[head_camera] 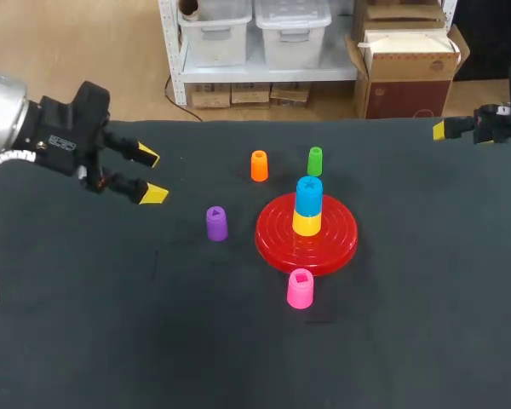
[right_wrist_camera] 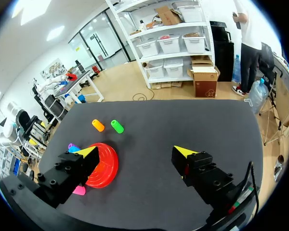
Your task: Pick up and stack the cylinders on the red base in this order: pink,purple,orange,green
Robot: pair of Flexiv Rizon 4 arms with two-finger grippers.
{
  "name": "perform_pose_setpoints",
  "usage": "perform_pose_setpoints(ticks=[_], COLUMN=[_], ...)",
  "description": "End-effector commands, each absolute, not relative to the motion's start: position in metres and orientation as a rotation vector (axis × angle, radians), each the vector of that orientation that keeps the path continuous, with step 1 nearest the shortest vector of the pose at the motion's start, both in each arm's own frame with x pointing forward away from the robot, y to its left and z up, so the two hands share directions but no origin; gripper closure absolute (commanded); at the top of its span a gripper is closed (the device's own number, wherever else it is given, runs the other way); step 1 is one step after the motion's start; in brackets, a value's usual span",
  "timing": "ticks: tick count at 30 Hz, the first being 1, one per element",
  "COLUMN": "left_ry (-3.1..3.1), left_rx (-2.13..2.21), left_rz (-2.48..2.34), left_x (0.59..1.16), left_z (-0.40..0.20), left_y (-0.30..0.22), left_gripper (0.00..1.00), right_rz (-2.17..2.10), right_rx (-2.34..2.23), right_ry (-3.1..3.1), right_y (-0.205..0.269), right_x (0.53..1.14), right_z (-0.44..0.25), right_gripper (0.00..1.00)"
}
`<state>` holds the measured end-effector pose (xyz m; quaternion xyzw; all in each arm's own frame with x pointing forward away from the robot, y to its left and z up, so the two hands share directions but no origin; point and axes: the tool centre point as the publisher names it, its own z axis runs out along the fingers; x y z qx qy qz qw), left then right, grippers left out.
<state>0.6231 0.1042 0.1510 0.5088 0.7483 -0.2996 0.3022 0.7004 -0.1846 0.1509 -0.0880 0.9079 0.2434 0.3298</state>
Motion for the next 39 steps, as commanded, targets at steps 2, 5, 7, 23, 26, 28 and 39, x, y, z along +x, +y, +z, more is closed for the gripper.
perform_pose_setpoints(ticks=[2, 5, 7, 23, 26, 28, 39], left_ry=[2.053, 2.053, 2.053, 2.053, 2.053, 2.053, 2.053], left_rx=[1.320, 1.320, 1.320, 1.320, 1.320, 1.320, 1.320], left_rz=[-0.730, -0.730, -0.730, -0.730, -0.730, -0.730, -0.730], left_x=[0.621, 0.621, 0.621, 0.621, 0.621, 0.621, 0.621], left_z=[0.150, 0.150, 0.150, 0.150, 0.150, 0.150, 0.150], left_y=[0.101, 0.101, 0.101, 0.101, 0.101, 0.101, 0.101], left_gripper=[0.00, 0.00, 0.00, 0.00, 0.00, 0.00, 0.00], right_rz=[0.637, 0.637, 0.637, 0.632, 0.629, 0.649, 0.744], right_rx=[-0.231, -0.231, -0.231, -0.245, -0.362, -0.439, -0.988], right_ry=[2.374, 2.374, 2.374, 2.381, 2.397, 2.387, 2.328], right_y=[-0.185, -0.185, -0.185, -0.180, -0.156, -0.136, -0.035], right_x=[0.700, 0.700, 0.700, 0.706, 0.720, 0.726, 0.722], right_z=[0.150, 0.150, 0.150, 0.152, 0.158, 0.163, 0.173], right_gripper=[0.00, 0.00, 0.00, 0.00, 0.00, 0.00, 0.00])
